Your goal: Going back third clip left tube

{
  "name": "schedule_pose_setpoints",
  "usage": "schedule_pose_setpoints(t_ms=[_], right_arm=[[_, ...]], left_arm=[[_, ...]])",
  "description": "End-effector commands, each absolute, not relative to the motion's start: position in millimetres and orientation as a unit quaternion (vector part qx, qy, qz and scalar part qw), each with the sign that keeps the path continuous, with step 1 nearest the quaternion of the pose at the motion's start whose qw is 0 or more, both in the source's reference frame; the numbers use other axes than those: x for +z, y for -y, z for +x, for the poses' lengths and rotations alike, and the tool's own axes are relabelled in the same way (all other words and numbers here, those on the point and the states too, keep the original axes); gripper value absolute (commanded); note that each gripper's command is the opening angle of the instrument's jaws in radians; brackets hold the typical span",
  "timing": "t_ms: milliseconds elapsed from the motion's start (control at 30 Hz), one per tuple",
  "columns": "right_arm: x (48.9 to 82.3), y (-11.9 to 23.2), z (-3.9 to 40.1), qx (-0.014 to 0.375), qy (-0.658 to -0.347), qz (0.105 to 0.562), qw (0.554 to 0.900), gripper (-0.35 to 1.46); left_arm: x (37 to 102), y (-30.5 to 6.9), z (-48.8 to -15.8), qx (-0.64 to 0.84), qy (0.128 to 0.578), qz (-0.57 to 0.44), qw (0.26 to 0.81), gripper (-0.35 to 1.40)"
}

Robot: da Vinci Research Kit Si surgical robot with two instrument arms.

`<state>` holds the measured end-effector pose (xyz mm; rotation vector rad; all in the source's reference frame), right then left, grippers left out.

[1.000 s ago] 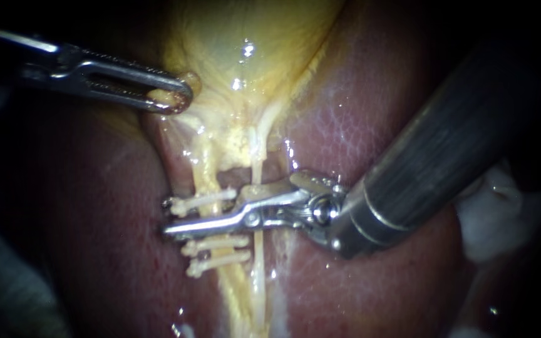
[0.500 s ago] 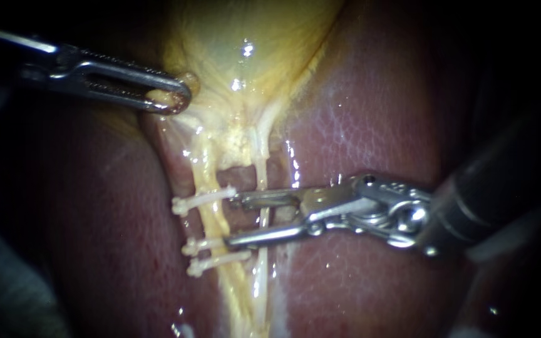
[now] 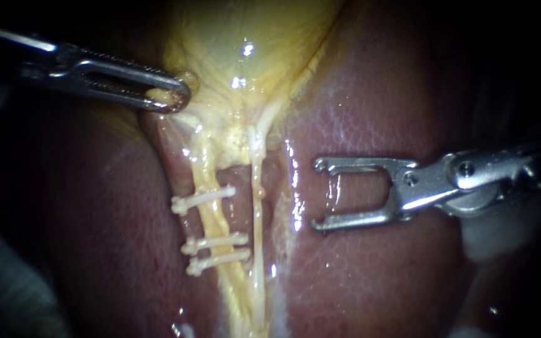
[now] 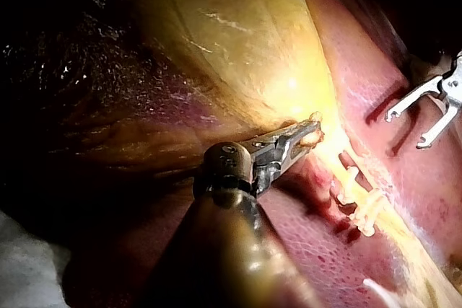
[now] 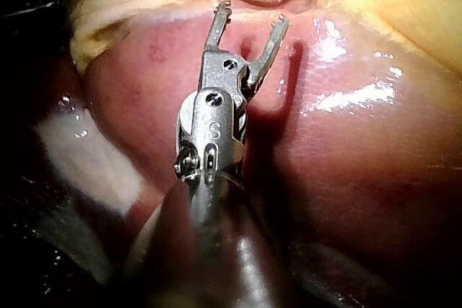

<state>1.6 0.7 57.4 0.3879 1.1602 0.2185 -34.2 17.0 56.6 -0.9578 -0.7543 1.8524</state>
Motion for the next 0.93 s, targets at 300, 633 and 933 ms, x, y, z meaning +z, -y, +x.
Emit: schedule_pose_setpoints(t_ms=[300,633,933], right_arm=[[57.4,-0.7,1.3,0.092,-0.548,0.188,0.810,0.50],[57.4,-0.7,1.2,0.089,-0.549,0.191,0.809,0.50],[57.4,-0.7,1.1,0.087,-0.551,0.195,0.807,0.50]], left_arm=[[58.6,-16.4,-35.6,0.749,0.297,-0.387,0.447,-0.35],[62.8,-16.6,-38.4,0.751,0.296,-0.388,0.444,-0.35],[62.6,-16.6,-38.3,0.751,0.297,-0.388,0.443,-0.35]])
